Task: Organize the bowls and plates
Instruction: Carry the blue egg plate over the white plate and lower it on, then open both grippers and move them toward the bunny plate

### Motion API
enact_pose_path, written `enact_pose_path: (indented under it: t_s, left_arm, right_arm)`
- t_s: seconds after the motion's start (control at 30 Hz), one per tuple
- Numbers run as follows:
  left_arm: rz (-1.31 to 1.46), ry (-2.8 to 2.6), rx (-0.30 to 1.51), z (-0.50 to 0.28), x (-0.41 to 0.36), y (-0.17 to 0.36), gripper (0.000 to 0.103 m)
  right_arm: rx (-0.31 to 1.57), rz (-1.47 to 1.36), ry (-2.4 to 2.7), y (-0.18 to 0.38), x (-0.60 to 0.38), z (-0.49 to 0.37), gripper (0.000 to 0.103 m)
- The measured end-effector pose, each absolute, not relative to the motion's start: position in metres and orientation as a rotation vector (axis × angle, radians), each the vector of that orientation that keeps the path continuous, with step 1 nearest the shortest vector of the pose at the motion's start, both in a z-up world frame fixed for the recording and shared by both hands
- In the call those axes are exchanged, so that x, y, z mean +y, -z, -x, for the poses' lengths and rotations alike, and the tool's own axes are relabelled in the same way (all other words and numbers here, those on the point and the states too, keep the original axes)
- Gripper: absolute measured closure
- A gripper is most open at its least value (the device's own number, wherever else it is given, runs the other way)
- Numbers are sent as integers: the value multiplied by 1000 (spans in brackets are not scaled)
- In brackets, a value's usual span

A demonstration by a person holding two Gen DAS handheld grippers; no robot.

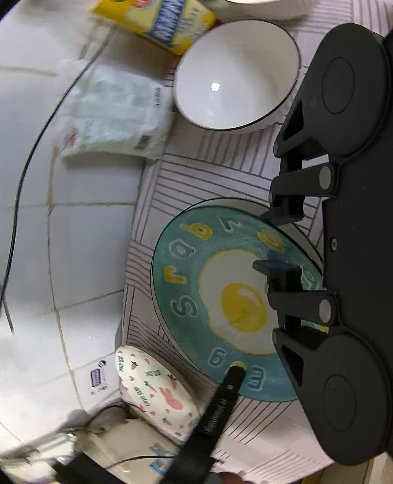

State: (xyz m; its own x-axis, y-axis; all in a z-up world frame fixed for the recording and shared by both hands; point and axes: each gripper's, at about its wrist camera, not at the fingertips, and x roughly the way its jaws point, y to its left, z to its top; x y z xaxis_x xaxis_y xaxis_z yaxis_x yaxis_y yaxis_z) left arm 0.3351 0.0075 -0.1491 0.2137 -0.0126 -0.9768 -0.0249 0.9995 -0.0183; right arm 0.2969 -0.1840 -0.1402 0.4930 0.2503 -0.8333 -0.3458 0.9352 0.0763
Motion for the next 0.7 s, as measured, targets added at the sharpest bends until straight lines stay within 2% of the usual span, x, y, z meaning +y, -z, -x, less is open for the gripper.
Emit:
enact_pose_path:
  t_s: [0.17,0.27,0.43,0.7]
  left_arm:
    - [62,-11,1381,-333,9,151,81]
    - [101,-6,1393,-329,12,153,82]
    - [123,-1,1378,-323,15,150,83]
    - [115,15,1330,-296,19,116,83]
  right_arm:
    - [972,203,-309,143,-174,-290,63]
    - [1014,256,-246,144,-165,-289,64]
    - [947,395,-245,150,-153,-276,67]
    - [946,226,-243,126,-173,-261,70]
